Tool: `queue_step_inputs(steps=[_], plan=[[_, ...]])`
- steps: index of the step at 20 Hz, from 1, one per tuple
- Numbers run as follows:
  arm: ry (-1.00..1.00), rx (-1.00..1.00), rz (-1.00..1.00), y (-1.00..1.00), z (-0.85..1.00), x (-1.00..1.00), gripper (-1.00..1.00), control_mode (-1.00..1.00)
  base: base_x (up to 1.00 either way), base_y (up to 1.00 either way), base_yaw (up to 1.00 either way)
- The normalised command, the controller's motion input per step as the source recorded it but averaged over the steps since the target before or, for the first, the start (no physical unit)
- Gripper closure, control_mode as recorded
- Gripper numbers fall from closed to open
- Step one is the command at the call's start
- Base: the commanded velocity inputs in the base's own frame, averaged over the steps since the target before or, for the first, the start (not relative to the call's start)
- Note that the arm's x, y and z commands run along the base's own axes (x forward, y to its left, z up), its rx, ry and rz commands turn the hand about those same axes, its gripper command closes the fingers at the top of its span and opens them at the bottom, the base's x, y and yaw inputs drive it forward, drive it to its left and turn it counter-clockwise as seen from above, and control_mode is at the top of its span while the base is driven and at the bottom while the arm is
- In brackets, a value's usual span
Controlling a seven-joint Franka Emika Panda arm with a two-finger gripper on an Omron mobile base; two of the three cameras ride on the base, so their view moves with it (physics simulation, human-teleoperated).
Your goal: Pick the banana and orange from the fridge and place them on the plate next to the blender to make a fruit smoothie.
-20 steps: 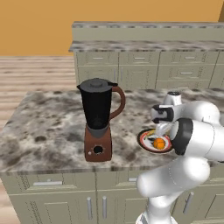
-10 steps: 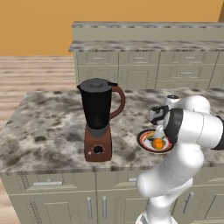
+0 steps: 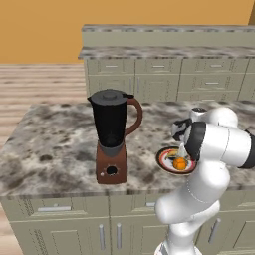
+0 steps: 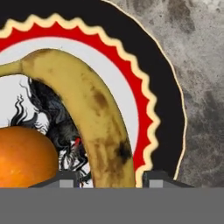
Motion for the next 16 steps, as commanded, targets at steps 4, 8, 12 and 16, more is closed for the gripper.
queue_step_inputs(steps=[4,8,12,16], plan=[[-0.01,-0.05,0.0,0.01,0.68,-0.21,-1.0,-1.0,0.0,0.0,0.0],[-0.13,-0.03,-0.01,0.01,0.67,-0.45,-1.0,-1.0,0.0,0.0,0.0],[-0.23,0.0,-0.11,0.01,0.2,-0.95,-1.0,-1.0,0.0,0.0,0.0],[-0.2,0.0,-0.19,0.0,0.35,-0.88,-1.0,-1.0,0.0,0.0,0.0]])
